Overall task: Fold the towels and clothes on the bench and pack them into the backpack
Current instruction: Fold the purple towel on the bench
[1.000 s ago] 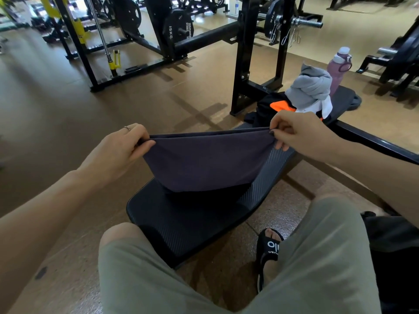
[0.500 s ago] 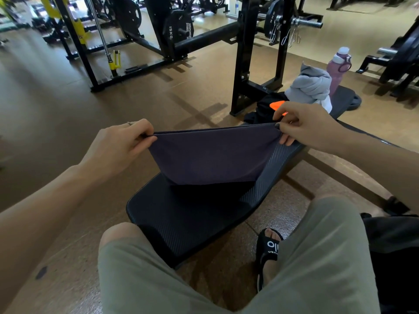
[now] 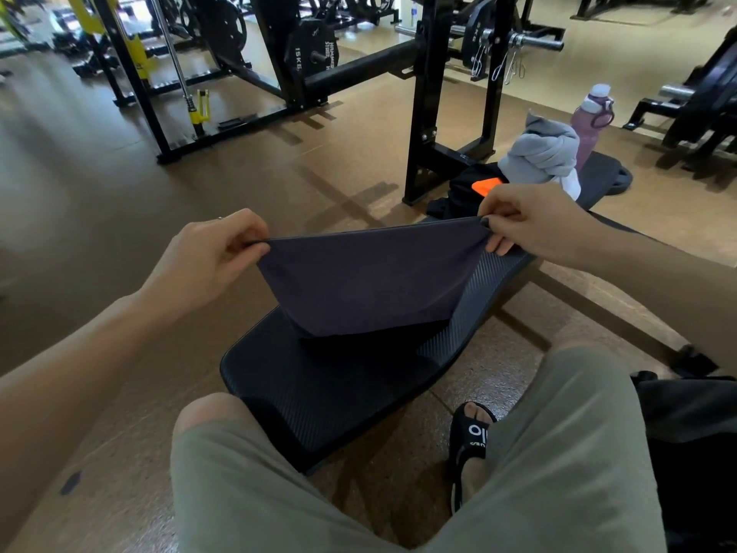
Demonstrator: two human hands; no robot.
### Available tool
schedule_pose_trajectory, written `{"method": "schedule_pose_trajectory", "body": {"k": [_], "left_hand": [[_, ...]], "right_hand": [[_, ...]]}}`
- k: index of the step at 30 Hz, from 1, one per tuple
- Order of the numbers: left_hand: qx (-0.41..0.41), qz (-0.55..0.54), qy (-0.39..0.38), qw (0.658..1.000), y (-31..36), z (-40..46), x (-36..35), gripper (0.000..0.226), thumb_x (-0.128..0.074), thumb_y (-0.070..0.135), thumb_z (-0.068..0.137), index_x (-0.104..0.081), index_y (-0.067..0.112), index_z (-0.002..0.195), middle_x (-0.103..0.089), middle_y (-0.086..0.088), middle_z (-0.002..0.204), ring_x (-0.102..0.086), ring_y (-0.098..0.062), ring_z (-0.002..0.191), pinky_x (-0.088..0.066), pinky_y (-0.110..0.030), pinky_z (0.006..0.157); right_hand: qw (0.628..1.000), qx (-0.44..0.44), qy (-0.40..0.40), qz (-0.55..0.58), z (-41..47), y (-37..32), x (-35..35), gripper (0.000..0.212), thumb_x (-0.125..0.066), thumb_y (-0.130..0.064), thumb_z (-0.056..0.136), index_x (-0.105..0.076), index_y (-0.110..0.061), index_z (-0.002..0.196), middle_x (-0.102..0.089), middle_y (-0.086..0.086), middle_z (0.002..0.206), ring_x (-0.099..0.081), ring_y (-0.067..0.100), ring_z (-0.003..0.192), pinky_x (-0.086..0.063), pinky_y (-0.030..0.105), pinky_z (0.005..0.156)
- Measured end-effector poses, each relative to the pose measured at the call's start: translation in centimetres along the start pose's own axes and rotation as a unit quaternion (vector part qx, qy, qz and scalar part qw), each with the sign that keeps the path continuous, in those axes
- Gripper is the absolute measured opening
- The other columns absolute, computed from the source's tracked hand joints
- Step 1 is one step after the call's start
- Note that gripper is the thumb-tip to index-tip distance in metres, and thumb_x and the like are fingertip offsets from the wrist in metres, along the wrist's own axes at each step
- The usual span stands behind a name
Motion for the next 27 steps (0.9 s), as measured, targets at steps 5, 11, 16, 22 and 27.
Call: {"method": "schedule_pose_trajectory", "body": {"k": [5, 11, 16, 22, 27], "left_hand": [[-0.002, 0.021, 0.004, 1.000, -0.2, 0.2, -0.1, 0.023, -0.069, 0.022, 0.094, -0.061, 0.042, 0.103, -0.068, 0.019, 0.089, -0.066, -0.010, 0.084, -0.057, -0.040, 0.079], [0.003, 0.084, 0.011, 0.996, -0.2, 0.1, -0.1, 0.012, -0.071, 0.023, 0.092, -0.071, 0.031, 0.101, -0.065, 0.018, 0.087, -0.061, -0.008, 0.078, -0.051, -0.032, 0.069], [-0.001, 0.091, 0.011, 0.996, 0.1, 0.0, -0.2, 0.010, -0.070, 0.021, 0.093, -0.068, 0.029, 0.099, -0.065, 0.016, 0.087, -0.061, -0.011, 0.077, -0.052, -0.036, 0.067], [-0.004, 0.093, 0.011, 0.996, -0.8, 0.7, -1.6, 0.009, -0.067, 0.019, 0.094, -0.063, 0.027, 0.095, -0.062, 0.014, 0.085, -0.057, -0.013, 0.076, -0.046, -0.034, 0.066], [0.014, 0.120, 0.011, 0.993, -2.8, 4.9, -2.5, 0.006, -0.063, 0.019, 0.096, -0.058, 0.022, 0.095, -0.062, 0.005, 0.091, -0.059, -0.021, 0.080, -0.051, -0.042, 0.069]], "right_hand": [[1.000, 0.006, -0.001, -0.020, 0.1, -0.1, -0.1, 0.009, -0.054, -0.005, 0.099, -0.061, -0.011, 0.098, -0.074, 0.005, 0.077, -0.072, 0.009, 0.065, -0.062, 0.038, 0.076], [0.999, 0.011, -0.003, -0.039, 0.4, 0.0, -0.4, 0.008, -0.054, -0.006, 0.099, -0.060, -0.011, 0.098, -0.073, 0.003, 0.074, -0.071, 0.007, 0.063, -0.062, 0.035, 0.074], [1.000, -0.012, -0.003, -0.013, 0.6, 0.2, -0.6, 0.005, -0.058, -0.004, 0.097, -0.062, -0.007, 0.095, -0.074, 0.004, 0.076, -0.073, 0.006, 0.065, -0.061, 0.029, 0.074], [0.998, -0.042, -0.034, -0.023, 3.0, 1.9, -1.6, 0.006, -0.061, -0.001, 0.093, -0.063, -0.005, 0.089, -0.073, 0.002, 0.082, -0.069, -0.006, 0.067, -0.053, 0.008, 0.065], [0.998, -0.039, 0.016, -0.056, 9.7, 2.7, -2.1, 0.013, -0.057, -0.002, 0.091, -0.058, -0.012, 0.084, -0.070, 0.008, 0.086, -0.065, 0.005, 0.070, -0.048, 0.009, 0.060]]}}
Point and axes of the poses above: each hand's wrist, its own z-axis towards the middle knuckle, its own x-axis out of the back of the hand, y = z × x, the point moved 8 cm from there along z, towards the middle knuckle
